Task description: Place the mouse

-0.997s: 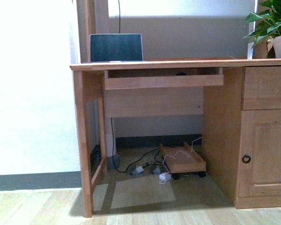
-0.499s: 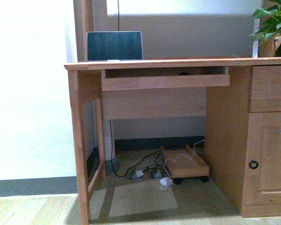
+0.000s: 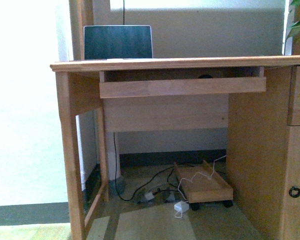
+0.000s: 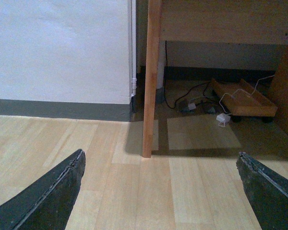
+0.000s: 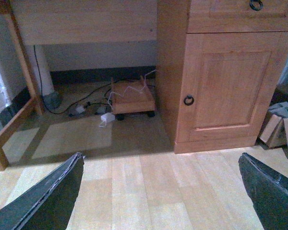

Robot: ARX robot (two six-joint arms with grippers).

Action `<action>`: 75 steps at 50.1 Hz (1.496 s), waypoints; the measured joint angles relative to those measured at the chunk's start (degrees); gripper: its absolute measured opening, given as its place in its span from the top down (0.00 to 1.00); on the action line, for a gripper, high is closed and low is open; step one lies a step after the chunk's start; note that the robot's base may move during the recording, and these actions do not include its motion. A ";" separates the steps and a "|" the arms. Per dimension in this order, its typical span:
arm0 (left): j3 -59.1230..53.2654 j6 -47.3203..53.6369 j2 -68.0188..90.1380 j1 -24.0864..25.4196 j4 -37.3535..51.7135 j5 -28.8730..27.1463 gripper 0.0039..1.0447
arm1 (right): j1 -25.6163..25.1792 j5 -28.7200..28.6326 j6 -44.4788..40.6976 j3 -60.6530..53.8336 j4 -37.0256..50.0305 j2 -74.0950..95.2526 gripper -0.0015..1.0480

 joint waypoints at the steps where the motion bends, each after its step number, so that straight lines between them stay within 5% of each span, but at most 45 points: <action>1: 0.00 0.00 -0.02 0.00 0.00 -0.02 0.07 | 0.00 0.00 0.00 0.00 0.00 0.00 0.07; 75: 0.00 0.00 -0.02 0.02 0.00 -0.02 0.07 | -0.07 0.00 0.00 0.00 0.00 -0.02 0.07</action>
